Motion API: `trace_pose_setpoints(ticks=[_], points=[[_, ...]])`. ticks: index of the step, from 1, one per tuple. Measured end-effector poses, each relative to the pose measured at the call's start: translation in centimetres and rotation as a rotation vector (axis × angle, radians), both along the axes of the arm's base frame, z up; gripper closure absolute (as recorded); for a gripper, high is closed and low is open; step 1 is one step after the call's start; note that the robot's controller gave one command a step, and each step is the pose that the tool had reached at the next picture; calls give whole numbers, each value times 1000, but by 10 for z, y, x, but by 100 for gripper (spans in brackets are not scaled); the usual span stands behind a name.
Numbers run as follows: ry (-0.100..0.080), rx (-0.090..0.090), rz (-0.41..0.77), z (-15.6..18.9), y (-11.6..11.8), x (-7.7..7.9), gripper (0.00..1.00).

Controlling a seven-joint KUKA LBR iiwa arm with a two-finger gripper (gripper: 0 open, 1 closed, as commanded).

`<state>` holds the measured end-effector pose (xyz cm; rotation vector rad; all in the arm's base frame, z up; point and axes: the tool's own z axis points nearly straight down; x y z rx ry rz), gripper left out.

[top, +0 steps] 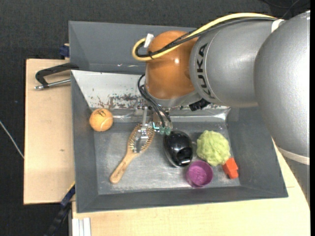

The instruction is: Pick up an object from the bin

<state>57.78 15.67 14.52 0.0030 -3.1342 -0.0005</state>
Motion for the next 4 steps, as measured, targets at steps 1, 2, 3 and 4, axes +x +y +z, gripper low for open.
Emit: trace_pose_setpoints(ticks=[1,2,3,4], points=[[-6,1,-1,4,-1,1,0],[-16,2,119,-18,3,-1,0],[-9,3,417,-66,-19,4,0],[-15,7,480,-72,21,-23,100]])
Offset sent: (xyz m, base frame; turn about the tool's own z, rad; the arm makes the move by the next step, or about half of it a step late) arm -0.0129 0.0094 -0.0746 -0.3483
